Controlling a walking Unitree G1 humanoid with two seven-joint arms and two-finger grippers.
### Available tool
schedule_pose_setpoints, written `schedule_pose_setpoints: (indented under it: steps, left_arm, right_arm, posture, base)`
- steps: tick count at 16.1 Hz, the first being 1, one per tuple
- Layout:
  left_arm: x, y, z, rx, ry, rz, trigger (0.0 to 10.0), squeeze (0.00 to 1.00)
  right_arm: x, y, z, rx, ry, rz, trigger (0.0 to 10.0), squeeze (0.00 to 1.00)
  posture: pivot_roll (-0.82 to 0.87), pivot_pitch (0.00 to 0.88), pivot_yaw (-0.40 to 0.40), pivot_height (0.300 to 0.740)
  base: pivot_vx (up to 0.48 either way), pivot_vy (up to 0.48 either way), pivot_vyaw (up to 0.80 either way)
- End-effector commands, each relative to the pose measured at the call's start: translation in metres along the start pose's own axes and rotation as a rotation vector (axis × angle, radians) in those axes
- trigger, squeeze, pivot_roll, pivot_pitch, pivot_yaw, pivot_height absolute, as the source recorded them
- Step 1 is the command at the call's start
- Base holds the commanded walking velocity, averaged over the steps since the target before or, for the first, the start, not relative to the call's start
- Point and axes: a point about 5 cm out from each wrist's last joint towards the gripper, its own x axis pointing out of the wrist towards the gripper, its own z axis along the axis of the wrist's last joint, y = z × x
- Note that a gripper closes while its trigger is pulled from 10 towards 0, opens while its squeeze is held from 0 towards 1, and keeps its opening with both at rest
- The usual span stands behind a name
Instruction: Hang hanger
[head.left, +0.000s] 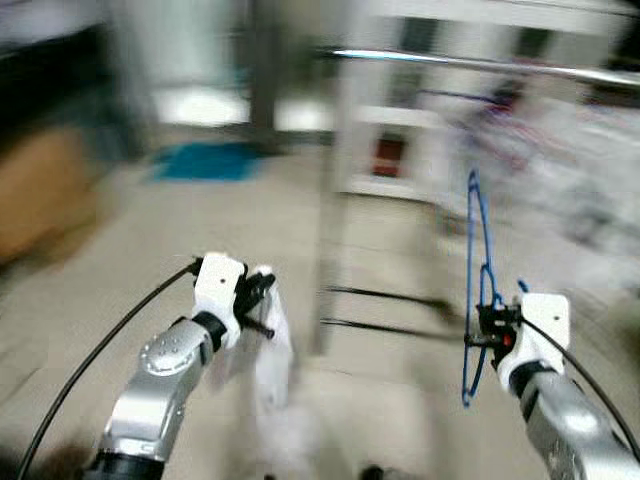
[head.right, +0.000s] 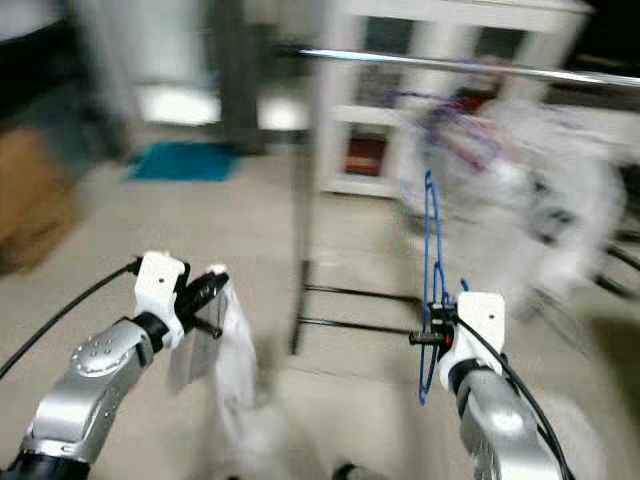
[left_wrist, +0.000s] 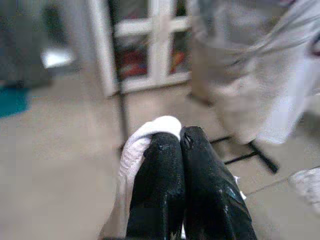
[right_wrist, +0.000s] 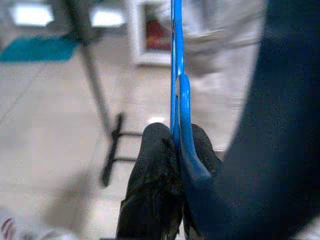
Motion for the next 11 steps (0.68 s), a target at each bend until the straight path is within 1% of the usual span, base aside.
schedule_pose_setpoints:
  steps: [1,2,3,4,5,6,7,8,9,11]
  left_arm:
    - [-0.001,-0.005,0.01,0.006,-0.068,-0.001,10.0,0.0]
    - [-0.002,-0.007,0.005,-0.046,-0.06,0.014,10.0,0.0]
    - [-0.002,-0.007,0.005,-0.066,-0.058,0.024,10.0,0.0]
    - [-0.003,-0.007,0.006,-0.08,-0.061,0.027,10.0,0.0]
    - [-0.002,-0.007,0.007,-0.05,-0.06,0.032,10.0,0.0]
    - [-0.001,-0.006,0.008,-0.062,-0.053,0.045,10.0,0.0]
    - [0.002,-0.007,0.012,-0.046,-0.063,0.035,10.0,0.0]
    - [0.006,-0.006,0.018,-0.041,-0.076,0.036,10.0,0.0]
    - [0.011,-0.005,0.024,-0.052,-0.093,0.044,10.0,0.0]
    - [0.018,-0.002,0.023,-0.029,-0.067,0.053,10.0,0.0]
  right_arm:
    - [-0.003,0.002,0.004,-0.001,-0.04,-0.006,10.0,0.0]
    - [-0.008,0.006,0.003,0.06,-0.027,0.002,10.0,0.0]
    - [-0.01,0.007,0.01,0.063,-0.059,-0.011,10.0,0.0]
    - [-0.01,0.006,0.015,0.044,-0.076,-0.028,10.0,0.0]
    - [-0.009,0.006,0.021,-0.002,-0.087,-0.046,10.0,0.0]
    - [-0.007,0.004,0.029,-0.012,-0.12,-0.074,10.0,0.0]
    - [-0.004,0.002,0.035,-0.02,-0.154,-0.096,10.0,0.0]
    - [-0.001,-0.001,0.041,-0.038,-0.164,-0.108,10.0,0.0]
    - [0.0,-0.003,0.046,-0.024,-0.167,-0.1,10.0,0.0]
    - [0.002,-0.004,0.048,-0.026,-0.163,-0.106,10.0,0.0]
  posture:
    - [-0.01,0.0,0.026,0.74]
    - [-0.01,0.0,0.024,0.74]
    - [-0.02,0.0,0.02,0.74]
    - [-0.02,0.0,0.018,0.74]
    - [-0.03,0.0,0.014,0.74]
    - [-0.04,0.0,0.011,0.74]
    - [-0.04,0.0,0.009,0.74]
    - [-0.05,0.0,0.008,0.74]
    - [-0.06,0.0,0.011,0.74]
    - [-0.08,0.0,0.022,0.74]
  base:
    - [0.0,0.0,-0.78]
    - [0.0,0.0,-0.78]
    - [0.0,0.0,-0.78]
    - [0.0,0.0,-0.78]
    - [0.0,0.0,-0.78]
    - [0.0,0.0,-0.77]
    - [0.0,0.0,-0.77]
    - [0.0,0.0,-0.77]
    - [0.0,0.0,-0.79]
    - [0.0,0.0,-0.79]
